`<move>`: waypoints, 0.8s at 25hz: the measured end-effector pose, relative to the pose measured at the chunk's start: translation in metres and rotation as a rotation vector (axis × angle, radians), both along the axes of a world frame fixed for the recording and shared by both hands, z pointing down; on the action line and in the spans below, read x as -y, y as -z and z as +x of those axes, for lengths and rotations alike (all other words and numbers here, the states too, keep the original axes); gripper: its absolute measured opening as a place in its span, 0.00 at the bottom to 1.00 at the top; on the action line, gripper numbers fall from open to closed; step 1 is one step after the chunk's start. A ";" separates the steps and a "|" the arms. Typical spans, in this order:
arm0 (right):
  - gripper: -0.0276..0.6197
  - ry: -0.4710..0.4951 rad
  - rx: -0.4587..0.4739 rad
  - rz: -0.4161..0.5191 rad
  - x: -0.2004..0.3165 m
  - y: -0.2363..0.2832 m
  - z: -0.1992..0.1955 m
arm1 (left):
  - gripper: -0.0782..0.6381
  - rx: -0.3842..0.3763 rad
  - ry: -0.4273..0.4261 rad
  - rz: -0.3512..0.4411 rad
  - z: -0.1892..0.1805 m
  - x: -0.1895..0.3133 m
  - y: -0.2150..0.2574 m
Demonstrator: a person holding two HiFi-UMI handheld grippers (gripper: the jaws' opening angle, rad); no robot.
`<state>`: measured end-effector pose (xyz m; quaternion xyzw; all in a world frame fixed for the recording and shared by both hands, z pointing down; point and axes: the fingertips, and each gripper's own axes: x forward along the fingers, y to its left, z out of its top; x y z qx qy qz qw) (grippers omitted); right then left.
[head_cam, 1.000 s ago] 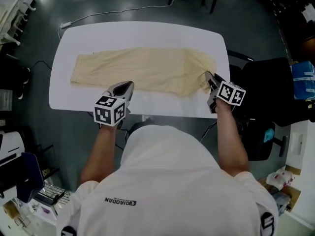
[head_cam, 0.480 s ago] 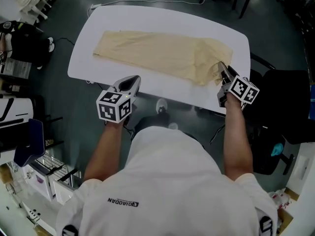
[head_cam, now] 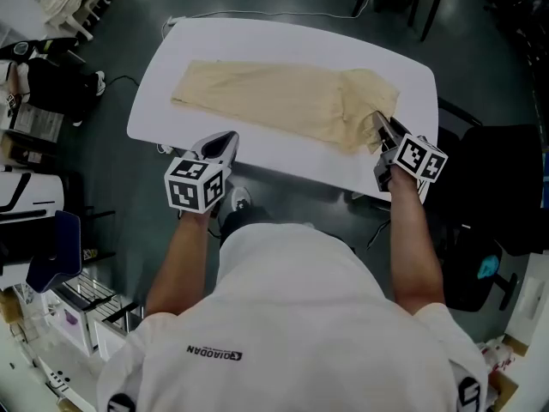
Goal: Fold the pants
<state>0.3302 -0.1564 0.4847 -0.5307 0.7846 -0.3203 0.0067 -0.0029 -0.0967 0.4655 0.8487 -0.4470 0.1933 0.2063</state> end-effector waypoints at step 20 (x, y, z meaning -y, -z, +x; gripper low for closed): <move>0.17 -0.192 -0.157 -0.006 0.075 0.026 -0.132 | 0.15 -0.058 -0.195 -0.017 -0.148 0.151 -0.027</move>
